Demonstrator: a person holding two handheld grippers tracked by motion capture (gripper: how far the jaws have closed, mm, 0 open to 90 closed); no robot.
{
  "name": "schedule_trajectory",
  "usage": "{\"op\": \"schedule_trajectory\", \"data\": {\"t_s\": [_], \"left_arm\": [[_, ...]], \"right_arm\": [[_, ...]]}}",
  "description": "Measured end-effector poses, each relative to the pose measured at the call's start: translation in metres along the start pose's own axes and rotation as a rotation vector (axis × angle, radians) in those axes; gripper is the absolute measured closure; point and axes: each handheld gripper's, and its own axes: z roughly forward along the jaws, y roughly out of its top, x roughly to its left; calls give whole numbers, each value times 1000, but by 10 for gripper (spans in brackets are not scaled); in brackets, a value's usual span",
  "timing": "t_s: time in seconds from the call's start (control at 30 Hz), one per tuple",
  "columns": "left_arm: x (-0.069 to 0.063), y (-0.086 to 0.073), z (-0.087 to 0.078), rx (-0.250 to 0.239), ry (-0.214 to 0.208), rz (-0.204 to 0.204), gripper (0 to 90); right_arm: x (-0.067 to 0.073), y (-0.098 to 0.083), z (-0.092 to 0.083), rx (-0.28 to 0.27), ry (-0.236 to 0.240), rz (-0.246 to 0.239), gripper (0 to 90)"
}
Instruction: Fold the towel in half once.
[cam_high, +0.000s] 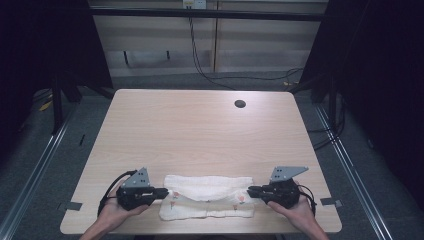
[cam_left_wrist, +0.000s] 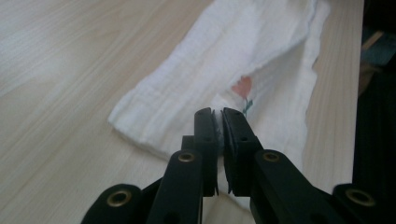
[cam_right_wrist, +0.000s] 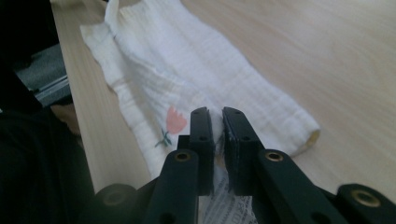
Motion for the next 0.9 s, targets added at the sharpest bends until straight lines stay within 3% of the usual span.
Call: {"op": "schedule_trajectory", "data": {"t_s": [0.1, 0.2, 0.23, 0.33, 0.37, 0.5, 0.57, 0.7, 0.9], "left_arm": [[-3, -5, 2, 25, -32, 4, 841], [-4, -4, 2, 16, -42, 0, 833], [-3, -4, 1, 3, -82, -23, 831], [-3, -4, 0, 11, -84, -29, 816], [-4, -5, -1, 7, -103, -30, 809], [-6, -10, -5, 13, -102, -31, 782], [-4, -11, -11, -12, -91, -59, 750], [2, -9, -15, -53, -69, -93, 724], [3, -4, -7, -21, -49, -85, 690]], "right_arm": [[2, -9, -2, 7, 15, 19, 820], [5, -11, -3, 20, 14, 18, 818], [8, -13, -3, 39, -2, 16, 815], [9, -16, -3, 55, 4, 27, 807], [9, -17, -3, 54, 9, 29, 804], [11, -16, -5, 47, 14, 29, 786], [12, -14, -4, 47, 48, 24, 743], [18, -12, -5, 63, 59, 13, 708], [17, -11, -6, 37, 81, 38, 646]]}}
